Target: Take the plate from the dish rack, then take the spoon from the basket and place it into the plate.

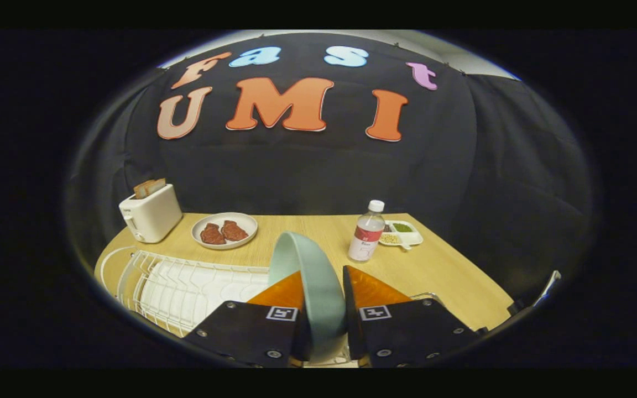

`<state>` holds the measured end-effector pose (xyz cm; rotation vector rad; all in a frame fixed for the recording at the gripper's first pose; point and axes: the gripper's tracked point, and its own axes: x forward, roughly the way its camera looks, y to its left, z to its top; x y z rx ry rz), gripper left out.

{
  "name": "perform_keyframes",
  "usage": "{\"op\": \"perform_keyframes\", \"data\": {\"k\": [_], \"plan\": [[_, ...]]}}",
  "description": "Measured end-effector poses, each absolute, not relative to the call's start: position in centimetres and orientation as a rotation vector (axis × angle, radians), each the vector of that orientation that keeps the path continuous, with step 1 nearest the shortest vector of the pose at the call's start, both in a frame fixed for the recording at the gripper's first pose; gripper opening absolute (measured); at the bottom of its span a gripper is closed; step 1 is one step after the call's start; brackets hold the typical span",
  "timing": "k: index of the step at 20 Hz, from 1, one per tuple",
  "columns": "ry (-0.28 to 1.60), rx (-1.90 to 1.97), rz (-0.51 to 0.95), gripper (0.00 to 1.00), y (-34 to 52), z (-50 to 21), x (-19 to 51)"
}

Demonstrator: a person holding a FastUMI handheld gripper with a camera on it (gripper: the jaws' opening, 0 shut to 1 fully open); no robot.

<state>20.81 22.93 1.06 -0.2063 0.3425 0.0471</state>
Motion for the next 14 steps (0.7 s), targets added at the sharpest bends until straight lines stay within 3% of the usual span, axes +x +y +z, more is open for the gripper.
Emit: {"op": "perform_keyframes", "data": {"k": [14], "plan": [[0.288, -0.119, 0.123, 0.24, 21.6, 5.0, 14.1]]}}
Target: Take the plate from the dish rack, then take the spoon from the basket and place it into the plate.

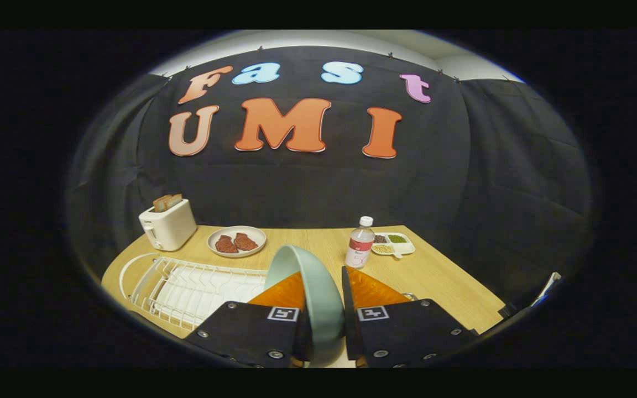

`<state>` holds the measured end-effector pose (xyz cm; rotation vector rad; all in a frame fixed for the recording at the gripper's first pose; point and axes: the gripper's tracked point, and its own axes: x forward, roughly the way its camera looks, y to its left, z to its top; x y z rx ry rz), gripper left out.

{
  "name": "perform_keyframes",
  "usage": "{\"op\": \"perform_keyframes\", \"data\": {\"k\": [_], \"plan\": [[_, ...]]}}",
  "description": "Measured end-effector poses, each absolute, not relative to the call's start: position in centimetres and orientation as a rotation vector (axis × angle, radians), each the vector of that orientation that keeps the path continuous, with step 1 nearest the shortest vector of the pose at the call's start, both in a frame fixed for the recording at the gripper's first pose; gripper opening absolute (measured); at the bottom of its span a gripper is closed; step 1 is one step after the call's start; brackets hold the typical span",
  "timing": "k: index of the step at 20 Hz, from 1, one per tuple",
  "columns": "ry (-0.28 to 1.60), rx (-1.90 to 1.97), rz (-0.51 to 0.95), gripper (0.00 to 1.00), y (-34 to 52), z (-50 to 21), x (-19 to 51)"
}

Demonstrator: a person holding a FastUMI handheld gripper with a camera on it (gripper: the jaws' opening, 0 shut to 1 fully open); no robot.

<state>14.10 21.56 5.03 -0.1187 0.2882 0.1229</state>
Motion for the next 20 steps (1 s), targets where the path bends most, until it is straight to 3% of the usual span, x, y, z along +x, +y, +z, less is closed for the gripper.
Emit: {"op": "perform_keyframes", "data": {"k": [9, 20], "plan": [[0.380, 0.065, 0.278, 0.24, 21.9, 0.8, 4.9], [0.560, 0.341, 0.326, 0.24, 21.6, -10.3, -0.6]]}}
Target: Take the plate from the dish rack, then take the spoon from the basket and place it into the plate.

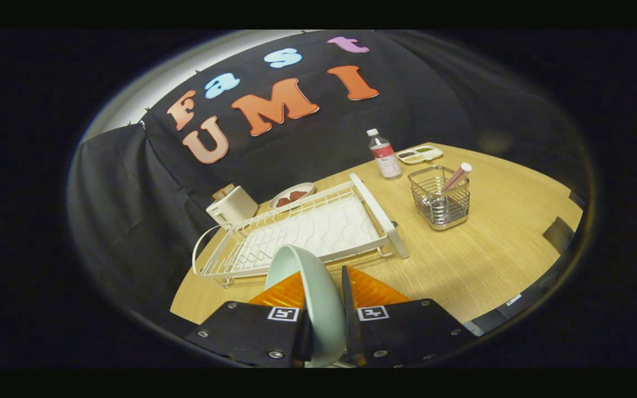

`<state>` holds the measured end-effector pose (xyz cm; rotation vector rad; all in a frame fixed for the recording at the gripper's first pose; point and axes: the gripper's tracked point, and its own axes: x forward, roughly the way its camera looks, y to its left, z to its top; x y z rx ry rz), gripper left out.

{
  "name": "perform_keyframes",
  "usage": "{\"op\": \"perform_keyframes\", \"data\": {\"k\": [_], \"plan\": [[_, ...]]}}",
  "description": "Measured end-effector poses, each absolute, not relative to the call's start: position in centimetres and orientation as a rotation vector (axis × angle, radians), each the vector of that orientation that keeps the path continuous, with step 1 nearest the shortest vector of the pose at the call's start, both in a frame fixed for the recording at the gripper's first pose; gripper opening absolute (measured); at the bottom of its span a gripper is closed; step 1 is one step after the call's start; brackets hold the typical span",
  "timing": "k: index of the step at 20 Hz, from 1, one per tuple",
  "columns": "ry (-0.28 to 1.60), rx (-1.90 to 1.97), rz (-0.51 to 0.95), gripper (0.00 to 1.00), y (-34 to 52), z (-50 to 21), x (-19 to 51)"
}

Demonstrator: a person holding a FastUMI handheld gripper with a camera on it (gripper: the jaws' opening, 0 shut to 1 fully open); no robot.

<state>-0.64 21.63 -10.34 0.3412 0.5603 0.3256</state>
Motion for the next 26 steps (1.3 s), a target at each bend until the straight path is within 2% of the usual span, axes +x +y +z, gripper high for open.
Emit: {"op": "perform_keyframes", "data": {"k": [10, 17, 20, 23, 26], "plan": [[0.684, 0.570, 0.310, 0.24, 21.6, -16.2, -0.5], [0.722, 0.522, 0.287, 0.28, 20.6, -18.2, 0.1], [0.698, 0.509, 0.283, 0.38, 19.8, -17.5, 0.5], [0.642, 0.409, 0.237, 0.62, 17.6, -16.8, 1.4], [0.587, 0.344, 0.202, 0.80, 15.7, -15.3, 2.2]]}}
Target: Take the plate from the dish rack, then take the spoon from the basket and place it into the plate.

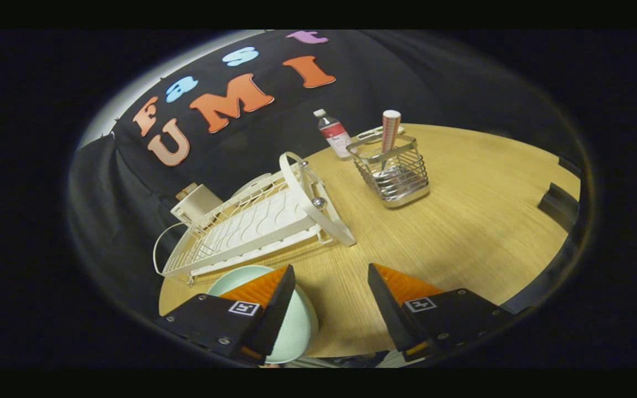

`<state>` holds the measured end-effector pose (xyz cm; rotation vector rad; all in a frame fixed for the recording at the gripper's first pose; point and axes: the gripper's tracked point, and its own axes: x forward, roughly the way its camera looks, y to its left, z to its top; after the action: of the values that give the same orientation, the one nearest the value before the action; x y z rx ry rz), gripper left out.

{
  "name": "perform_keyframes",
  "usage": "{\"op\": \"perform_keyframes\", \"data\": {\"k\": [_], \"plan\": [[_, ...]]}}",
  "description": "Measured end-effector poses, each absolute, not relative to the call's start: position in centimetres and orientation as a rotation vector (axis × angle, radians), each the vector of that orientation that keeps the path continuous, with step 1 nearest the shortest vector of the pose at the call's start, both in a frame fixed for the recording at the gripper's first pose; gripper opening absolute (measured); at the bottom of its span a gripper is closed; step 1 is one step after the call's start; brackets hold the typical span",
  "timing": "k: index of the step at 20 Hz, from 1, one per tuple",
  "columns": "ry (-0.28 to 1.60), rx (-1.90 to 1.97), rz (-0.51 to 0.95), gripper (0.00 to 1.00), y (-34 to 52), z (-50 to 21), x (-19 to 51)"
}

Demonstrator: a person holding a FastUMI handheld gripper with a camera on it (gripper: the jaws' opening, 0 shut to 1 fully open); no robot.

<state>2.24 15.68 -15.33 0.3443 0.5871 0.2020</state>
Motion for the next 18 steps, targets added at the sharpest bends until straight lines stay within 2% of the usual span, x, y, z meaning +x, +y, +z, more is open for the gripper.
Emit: {"op": "perform_keyframes", "data": {"k": [1, 3, 5, 13, 18], "plan": [[0.565, 0.320, 0.193, 0.88, 15.0, -14.7, 2.4], [0.499, 0.264, 0.134, 0.95, 13.0, -13.4, 3.5], [0.455, 0.236, 0.096, 0.97, 11.5, -12.1, 4.2], [0.317, 0.133, 0.018, 0.99, 7.4, -7.9, 7.7], [0.211, -0.026, -0.013, 0.96, 6.1, -5.5, 9.8]]}}
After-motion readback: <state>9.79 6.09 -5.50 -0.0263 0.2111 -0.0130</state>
